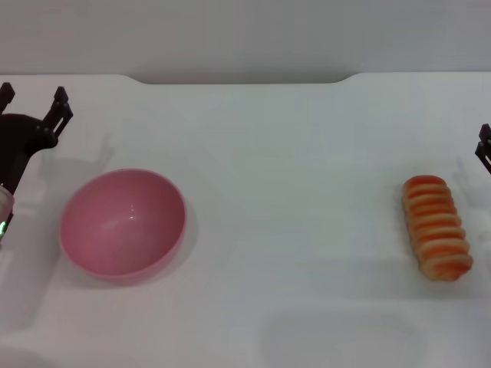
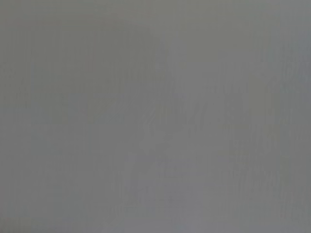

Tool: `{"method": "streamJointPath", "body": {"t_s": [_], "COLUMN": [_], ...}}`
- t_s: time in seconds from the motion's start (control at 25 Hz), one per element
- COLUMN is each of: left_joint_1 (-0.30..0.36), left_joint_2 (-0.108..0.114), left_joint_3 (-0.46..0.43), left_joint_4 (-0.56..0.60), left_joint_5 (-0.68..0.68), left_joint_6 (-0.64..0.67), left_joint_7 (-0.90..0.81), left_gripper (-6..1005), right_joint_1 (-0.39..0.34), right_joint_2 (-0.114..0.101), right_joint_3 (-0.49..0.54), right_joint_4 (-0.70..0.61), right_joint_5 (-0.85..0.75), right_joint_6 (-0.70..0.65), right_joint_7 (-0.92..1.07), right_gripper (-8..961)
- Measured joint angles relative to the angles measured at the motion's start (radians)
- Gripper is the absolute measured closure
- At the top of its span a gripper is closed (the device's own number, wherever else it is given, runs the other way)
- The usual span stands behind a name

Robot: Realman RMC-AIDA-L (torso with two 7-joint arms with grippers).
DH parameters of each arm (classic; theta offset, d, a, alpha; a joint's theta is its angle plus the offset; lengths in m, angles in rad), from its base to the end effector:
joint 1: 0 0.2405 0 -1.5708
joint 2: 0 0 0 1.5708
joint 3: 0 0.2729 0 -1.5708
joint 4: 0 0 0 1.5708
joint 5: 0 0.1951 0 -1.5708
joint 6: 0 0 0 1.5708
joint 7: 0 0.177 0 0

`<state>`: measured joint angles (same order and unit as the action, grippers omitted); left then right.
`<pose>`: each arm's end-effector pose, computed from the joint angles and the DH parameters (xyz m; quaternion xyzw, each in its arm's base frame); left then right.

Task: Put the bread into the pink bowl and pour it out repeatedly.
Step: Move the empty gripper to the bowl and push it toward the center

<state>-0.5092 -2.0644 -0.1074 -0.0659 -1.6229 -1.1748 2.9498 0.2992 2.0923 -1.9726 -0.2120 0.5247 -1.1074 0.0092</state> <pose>-0.3364 0.3746 -0.0059 -0.6931 -0.2413 -0.2846 0.6168 0.3623 0.3288 -0.0163 -0.6952 0.2246 0.2213 0.6460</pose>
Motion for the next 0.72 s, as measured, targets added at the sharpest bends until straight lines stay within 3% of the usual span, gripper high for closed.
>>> {"method": "streamJointPath", "body": {"t_s": [0.4,0.48,0.72], "left_joint_1": [-0.058,-0.095,-0.124], "left_joint_2": [0.005,0.006,0.009], "left_joint_3": [0.016,0.019,0.026], "left_joint_4": [-0.008,-0.011,0.003], "left_joint_5": [0.000,0.000,0.000], "left_joint_6": [0.019,0.092,0.126], "left_joint_7": [-0.007,-0.008,-0.051], "left_gripper": [153,153,152], "right_joint_1": [-0.002,-0.002,-0.002], "right_joint_2": [0.000,0.000,0.000], "right_joint_3": [0.006,0.007,0.010], "right_joint_4": [0.002,0.002,0.001], "right_joint_5": [0.000,0.000,0.000], "right_joint_6": [0.013,0.015,0.016], "right_joint_7": [0.000,0.000,0.001], "right_gripper": [118,118,118]}}
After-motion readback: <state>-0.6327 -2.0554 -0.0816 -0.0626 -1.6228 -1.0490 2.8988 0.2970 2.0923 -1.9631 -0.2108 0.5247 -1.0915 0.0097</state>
